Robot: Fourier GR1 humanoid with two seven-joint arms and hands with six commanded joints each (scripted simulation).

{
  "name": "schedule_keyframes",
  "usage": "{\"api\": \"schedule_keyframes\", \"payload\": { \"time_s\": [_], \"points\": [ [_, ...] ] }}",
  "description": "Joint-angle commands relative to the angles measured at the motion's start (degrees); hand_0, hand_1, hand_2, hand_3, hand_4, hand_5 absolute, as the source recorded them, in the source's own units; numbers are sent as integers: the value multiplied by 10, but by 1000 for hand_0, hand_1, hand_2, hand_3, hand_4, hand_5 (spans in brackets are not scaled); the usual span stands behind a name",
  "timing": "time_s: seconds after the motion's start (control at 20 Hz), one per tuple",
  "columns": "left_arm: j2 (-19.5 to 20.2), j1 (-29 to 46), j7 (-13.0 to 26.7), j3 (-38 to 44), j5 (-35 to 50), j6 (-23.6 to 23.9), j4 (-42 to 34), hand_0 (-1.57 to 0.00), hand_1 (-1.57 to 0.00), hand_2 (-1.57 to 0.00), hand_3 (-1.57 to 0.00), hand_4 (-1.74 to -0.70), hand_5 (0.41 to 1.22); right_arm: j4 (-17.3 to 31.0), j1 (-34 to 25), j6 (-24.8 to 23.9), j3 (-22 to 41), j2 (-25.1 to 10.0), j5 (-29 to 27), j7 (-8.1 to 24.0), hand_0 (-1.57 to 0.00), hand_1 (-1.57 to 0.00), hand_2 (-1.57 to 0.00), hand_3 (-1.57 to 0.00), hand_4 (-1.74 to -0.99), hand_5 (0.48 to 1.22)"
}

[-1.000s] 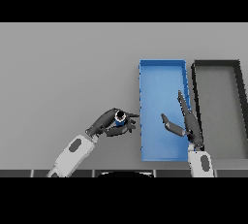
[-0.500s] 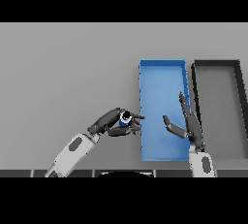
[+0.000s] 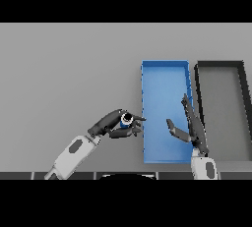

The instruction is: Pick up the blue pipe and place it into the blue bin.

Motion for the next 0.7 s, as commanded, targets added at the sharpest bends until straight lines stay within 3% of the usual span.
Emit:
{"api": "schedule_keyframes", "payload": {
  "time_s": [0.0, 0.2, 0.4, 0.65],
  "points": [
    [-1, -1, 6, 0, -1, 3, -3, -1571, -1571, -1571, -1438, -1731, 1221, -13, -1, 26, 1, -3, -33, 7, 1, 1, 1, 1, -1197, 604],
    [-7, -14, 9, 3, -9, 2, 17, -1571, -1571, -1571, -1440, -1730, 1221, -87, -27, 112, 7, -67, -131, 76, 1, 1, 1, 1, -1232, 550],
    [-5, -3, -1, 3, -7, -2, 13, -1571, -1571, -1571, -1439, -1731, 1221, -155, -74, 152, 40, -114, -167, 142, 1, 1, 1, 1, -1286, 520],
    [-5, -5, 10, 0, -18, -2, 17, -1571, -1571, -1571, -1436, -1732, 1221, -172, -168, 181, 82, -133, -210, 218, 1, 1, 1, 1, -1295, 522]
  ]
}}
